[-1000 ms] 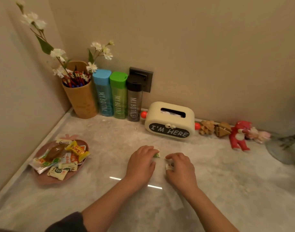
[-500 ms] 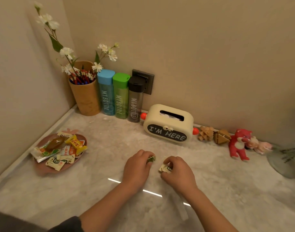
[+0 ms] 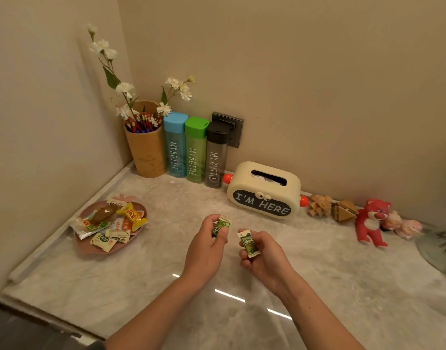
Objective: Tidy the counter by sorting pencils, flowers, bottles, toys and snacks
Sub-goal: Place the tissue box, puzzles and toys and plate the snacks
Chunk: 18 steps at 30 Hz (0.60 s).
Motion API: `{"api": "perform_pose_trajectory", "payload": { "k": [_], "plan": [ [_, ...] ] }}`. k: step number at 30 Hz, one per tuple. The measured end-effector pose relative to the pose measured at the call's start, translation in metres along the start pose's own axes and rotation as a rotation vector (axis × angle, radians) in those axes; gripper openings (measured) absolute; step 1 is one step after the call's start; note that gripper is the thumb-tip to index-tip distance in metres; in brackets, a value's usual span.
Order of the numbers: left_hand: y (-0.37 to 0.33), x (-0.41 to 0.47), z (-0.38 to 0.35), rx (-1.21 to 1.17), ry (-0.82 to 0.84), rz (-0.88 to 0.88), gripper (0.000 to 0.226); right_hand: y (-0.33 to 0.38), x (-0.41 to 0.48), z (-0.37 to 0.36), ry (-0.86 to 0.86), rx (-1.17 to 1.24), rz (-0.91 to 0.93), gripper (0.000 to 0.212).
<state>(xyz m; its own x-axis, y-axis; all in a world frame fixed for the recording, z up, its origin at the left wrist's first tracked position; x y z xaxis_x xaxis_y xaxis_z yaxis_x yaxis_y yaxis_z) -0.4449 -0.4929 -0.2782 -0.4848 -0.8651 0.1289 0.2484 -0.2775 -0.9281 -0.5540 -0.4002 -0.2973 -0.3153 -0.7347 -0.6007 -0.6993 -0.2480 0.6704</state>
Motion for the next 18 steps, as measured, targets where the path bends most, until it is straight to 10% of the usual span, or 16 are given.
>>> {"api": "perform_pose_trajectory", "payload": {
  "k": [18],
  "plan": [
    [0.067, -0.02, 0.228, 0.172, -0.32, 0.081, 0.019, -0.051, 0.029, -0.189, 0.027, -0.537, 0.29, 0.007]
  ]
}}
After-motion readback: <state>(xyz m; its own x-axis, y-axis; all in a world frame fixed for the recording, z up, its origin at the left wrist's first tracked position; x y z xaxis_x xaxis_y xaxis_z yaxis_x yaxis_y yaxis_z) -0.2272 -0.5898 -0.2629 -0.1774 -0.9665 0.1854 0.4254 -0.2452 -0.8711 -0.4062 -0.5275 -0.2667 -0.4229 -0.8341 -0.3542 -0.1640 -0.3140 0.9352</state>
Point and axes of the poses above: each hand's wrist, its own x-axis towards the middle knuckle, its own z-axis out of the back of the hand, y = z × x, the point moved 8 cm from there along x, towards the middle knuckle, and after that the axes turned 4 degrees about -z, right-handed, at the moved point
